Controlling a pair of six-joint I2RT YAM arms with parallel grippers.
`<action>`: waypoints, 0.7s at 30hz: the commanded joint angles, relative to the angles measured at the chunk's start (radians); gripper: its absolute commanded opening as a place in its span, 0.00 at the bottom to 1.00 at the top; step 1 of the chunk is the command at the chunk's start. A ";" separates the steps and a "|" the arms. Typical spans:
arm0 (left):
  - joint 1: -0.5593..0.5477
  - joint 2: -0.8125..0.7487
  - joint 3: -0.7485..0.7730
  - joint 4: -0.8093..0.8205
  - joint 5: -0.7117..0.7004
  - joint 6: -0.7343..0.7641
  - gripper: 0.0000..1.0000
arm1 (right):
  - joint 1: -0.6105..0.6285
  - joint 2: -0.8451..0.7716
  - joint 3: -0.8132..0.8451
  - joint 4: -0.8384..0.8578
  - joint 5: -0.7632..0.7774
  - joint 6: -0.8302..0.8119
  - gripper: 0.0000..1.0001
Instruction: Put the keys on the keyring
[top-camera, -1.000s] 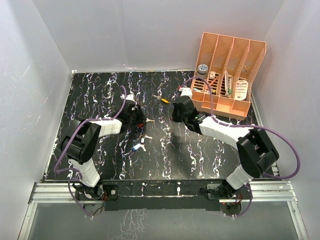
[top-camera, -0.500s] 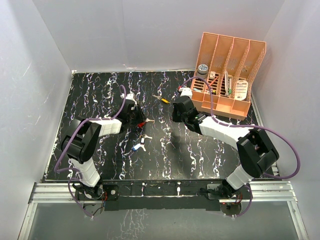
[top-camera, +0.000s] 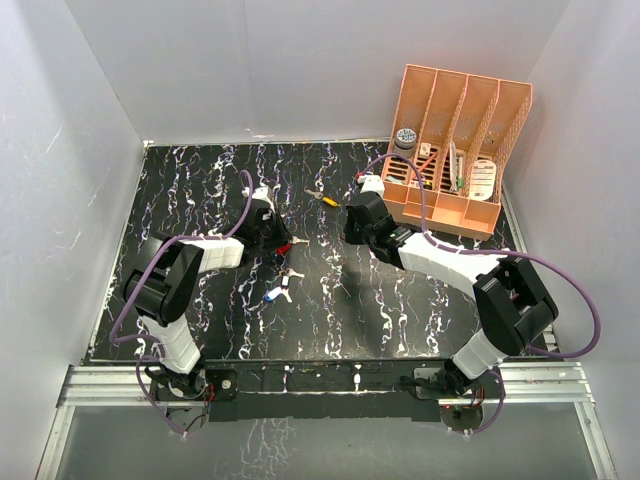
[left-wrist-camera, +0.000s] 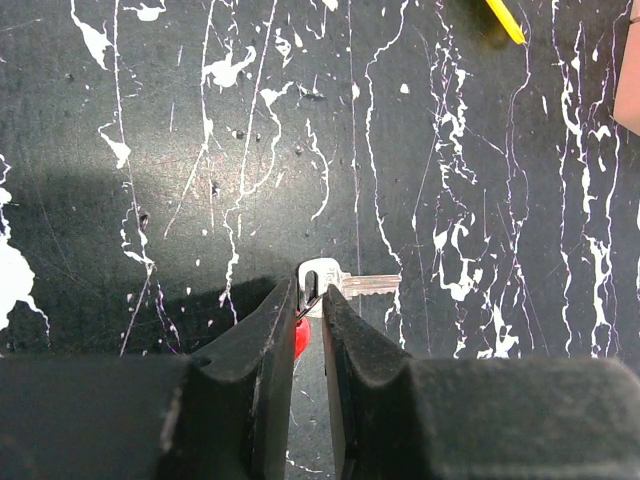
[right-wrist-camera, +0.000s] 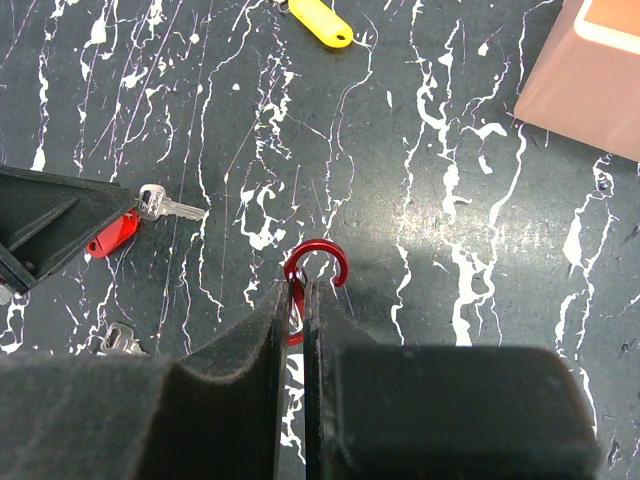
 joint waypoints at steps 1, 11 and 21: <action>0.006 0.003 0.003 0.013 0.014 0.011 0.14 | -0.001 0.000 0.051 0.035 0.000 -0.007 0.00; 0.007 0.001 -0.002 0.012 0.018 0.012 0.14 | -0.001 0.002 0.052 0.034 0.000 -0.007 0.00; 0.012 -0.001 -0.015 0.015 0.023 0.014 0.18 | -0.002 0.001 0.052 0.033 -0.002 -0.007 0.00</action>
